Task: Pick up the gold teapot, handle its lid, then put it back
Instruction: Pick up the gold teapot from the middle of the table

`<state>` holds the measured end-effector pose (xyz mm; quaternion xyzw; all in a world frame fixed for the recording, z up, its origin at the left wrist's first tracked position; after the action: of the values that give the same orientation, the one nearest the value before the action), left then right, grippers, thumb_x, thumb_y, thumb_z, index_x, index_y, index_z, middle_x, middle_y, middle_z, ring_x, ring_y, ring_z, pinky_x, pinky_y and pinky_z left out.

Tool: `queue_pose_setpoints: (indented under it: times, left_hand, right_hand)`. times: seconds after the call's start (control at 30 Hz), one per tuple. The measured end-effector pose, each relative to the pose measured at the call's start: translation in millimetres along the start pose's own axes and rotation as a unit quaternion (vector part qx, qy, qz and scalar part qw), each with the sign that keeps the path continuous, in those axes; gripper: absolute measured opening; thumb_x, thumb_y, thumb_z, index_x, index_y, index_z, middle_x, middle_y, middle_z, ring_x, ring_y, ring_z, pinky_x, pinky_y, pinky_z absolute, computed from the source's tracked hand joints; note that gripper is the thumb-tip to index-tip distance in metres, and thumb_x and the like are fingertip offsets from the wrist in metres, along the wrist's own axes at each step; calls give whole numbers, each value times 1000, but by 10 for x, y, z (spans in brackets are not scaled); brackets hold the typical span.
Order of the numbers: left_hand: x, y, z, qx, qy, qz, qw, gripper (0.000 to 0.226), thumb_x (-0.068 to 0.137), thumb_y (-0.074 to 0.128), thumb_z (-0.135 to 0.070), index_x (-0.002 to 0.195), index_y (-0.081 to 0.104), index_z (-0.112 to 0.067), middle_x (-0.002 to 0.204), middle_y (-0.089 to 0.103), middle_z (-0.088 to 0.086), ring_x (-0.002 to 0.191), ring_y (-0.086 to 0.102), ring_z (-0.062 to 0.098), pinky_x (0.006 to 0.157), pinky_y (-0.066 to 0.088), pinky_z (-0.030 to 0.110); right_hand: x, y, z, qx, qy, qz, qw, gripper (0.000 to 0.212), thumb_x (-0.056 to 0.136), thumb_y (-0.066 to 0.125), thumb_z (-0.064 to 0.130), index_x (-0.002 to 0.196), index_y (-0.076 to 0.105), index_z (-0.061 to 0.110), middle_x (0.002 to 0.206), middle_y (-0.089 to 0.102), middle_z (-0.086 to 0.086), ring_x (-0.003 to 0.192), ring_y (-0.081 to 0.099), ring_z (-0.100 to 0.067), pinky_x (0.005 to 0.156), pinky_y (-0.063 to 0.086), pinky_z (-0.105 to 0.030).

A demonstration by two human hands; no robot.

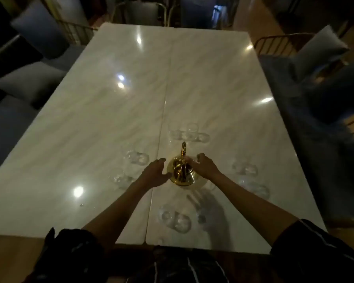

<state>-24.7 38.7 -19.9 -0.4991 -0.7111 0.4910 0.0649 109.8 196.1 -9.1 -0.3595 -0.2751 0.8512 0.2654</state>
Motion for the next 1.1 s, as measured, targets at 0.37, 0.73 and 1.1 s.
queue_pose_setpoints:
  times: [0.37, 0.73, 1.1]
  left_hand:
    - [-367, 282, 395, -90, -104, -11, 990, 70, 100, 64, -43, 157, 37, -13, 155, 48, 12, 139, 49, 28, 114, 38, 36]
    - [-497, 275, 545, -109, -79, -44, 990, 61, 98, 68, -40, 151, 46, -19, 142, 57, 9, 107, 54, 16, 97, 44, 29]
    - [-723, -79, 308, -46, 182, -90, 978, 73, 95, 72, -35, 158, 35, -32, 160, 42, 3, 144, 44, 18, 113, 48, 37]
  right_hand:
    - [474, 570, 149, 212, 76, -19, 974, 35, 96, 45, 22, 109, 65, -4, 98, 69, -13, 95, 65, -31, 88, 53, -42]
    - [568, 504, 156, 225, 67, 3, 972, 41, 94, 47, 35, 102, 68, 0, 86, 67, -14, 79, 65, -27, 75, 50, -37]
    - [-479, -29, 749, 113, -88, -80, 986, 40, 97, 53, 37, 68, 62, 10, 64, 61, -4, 57, 62, -15, 56, 57, -32]
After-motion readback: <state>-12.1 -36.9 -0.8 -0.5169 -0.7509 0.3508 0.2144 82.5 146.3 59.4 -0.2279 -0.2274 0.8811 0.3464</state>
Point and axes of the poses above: each hand's wrist, its own x-axis towards the middle knuckle, its own y-axis out of the palm, z = x × y, the point moved 5 cm from there along x, towards the middle knuckle
